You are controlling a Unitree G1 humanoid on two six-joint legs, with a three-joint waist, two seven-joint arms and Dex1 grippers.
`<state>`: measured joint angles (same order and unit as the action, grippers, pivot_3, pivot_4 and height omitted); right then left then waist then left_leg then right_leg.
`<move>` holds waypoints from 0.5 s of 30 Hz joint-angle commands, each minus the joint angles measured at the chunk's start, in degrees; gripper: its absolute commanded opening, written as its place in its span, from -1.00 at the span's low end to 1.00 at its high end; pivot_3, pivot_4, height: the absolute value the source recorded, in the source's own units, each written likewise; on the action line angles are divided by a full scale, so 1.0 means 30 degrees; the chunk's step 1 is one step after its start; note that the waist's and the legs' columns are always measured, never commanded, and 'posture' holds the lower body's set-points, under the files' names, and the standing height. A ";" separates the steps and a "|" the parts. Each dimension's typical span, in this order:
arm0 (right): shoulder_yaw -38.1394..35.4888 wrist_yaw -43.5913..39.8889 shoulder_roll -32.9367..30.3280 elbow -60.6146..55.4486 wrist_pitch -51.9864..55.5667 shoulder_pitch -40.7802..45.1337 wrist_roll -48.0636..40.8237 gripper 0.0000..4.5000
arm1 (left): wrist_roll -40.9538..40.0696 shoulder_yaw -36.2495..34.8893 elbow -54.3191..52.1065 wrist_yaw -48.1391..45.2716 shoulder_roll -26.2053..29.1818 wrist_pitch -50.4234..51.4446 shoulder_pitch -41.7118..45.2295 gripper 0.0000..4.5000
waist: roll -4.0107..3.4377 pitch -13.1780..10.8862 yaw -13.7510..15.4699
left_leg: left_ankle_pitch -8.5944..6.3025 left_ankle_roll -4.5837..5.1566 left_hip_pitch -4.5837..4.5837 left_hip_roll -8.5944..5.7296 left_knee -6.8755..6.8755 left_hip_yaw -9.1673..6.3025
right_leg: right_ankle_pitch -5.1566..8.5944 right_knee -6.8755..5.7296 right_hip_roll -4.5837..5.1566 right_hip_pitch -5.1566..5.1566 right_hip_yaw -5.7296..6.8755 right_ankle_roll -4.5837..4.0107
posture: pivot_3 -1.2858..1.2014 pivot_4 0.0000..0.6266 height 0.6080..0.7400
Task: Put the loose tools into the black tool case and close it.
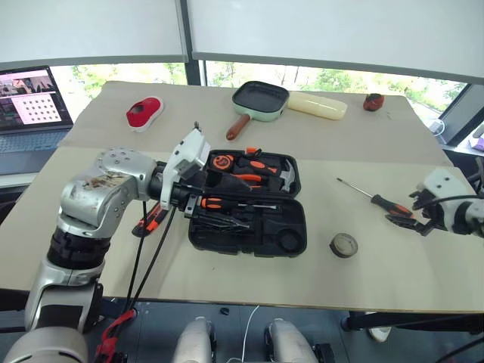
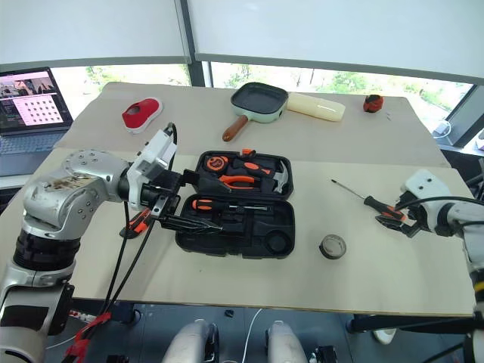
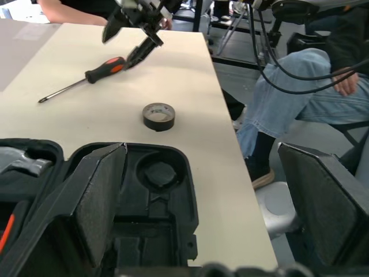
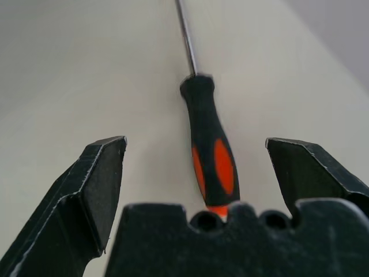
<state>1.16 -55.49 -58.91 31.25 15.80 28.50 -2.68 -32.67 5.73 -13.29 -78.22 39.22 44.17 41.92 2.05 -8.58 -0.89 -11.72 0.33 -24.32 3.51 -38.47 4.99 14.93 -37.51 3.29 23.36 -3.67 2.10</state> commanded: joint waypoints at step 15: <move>0.2523 0.1543 0.1588 0.6002 -0.2905 0.3694 0.4155 0.70 | -0.0514 -0.0279 -0.0696 0.1222 0.0522 -0.0801 0.0120 1.00 | 0.0028 0.0003 -0.0126 | 0.0001 -0.0003 0.0053 0.0002 0.0021 -0.0003 | -0.0001 -0.0006 -0.0003 -0.0040 0.0003 -0.0002 | 0.03 -0.52 1.00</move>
<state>8.28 -53.03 -54.41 47.24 7.93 39.31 8.12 -33.68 5.69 -14.84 -74.76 40.44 43.18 41.56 2.13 -8.58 -1.26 -11.72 0.32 -24.16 3.51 -38.40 4.98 14.93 -37.53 3.28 23.24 -3.66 2.09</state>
